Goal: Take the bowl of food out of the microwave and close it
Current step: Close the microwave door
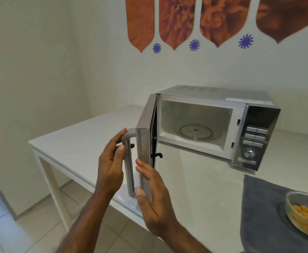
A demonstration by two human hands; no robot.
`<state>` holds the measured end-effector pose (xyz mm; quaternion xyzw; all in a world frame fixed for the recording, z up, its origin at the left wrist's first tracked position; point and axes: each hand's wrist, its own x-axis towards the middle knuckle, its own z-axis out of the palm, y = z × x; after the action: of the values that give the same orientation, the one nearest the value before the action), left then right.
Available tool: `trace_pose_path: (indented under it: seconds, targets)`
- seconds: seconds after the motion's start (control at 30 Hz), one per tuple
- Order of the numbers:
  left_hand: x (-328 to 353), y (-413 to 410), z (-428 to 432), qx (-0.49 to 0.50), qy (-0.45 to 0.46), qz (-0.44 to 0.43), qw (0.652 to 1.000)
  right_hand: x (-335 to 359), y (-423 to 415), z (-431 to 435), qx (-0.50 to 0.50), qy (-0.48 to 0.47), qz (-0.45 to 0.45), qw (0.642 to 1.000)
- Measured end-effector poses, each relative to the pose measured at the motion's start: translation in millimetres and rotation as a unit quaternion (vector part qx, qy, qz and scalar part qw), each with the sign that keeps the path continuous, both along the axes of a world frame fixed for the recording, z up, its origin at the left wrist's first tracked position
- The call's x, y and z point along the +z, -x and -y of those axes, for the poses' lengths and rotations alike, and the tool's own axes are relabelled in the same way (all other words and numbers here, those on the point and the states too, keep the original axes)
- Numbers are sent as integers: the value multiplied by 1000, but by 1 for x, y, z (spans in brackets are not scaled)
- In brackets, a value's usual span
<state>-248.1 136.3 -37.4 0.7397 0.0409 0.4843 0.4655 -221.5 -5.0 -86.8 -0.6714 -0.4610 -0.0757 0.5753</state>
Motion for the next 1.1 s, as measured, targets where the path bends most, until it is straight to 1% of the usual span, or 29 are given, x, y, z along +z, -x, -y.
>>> trace_pose_path:
  seconds: [0.13, 0.23, 0.43, 0.6, 0.77, 0.87, 1.1]
  targets:
    - [2, -17, 26, -37, -16, -1, 999, -6, -12, 22, -83, -43, 25, 995]
    - [4, -30, 46, -67, -14, -7, 998, -9, -24, 37, -128, -55, 46, 989]
    - [7, -57, 74, -114, -25, -13, 993, -6, -41, 58, -140, -61, 11, 988]
    - [11, -82, 94, -133, -34, -38, 990, -5, -60, 75, -186, -22, -11, 982]
    - [21, -110, 103, -176, -92, -69, 978, 1, -84, 81, -212, 21, -59, 975]
    - [27, -128, 114, -195, -110, -80, 971, 4, -108, 91, -250, 45, -81, 964]
    - [36, -177, 139, -196, -127, -117, 965, 17, -158, 117, -291, 33, -113, 950]
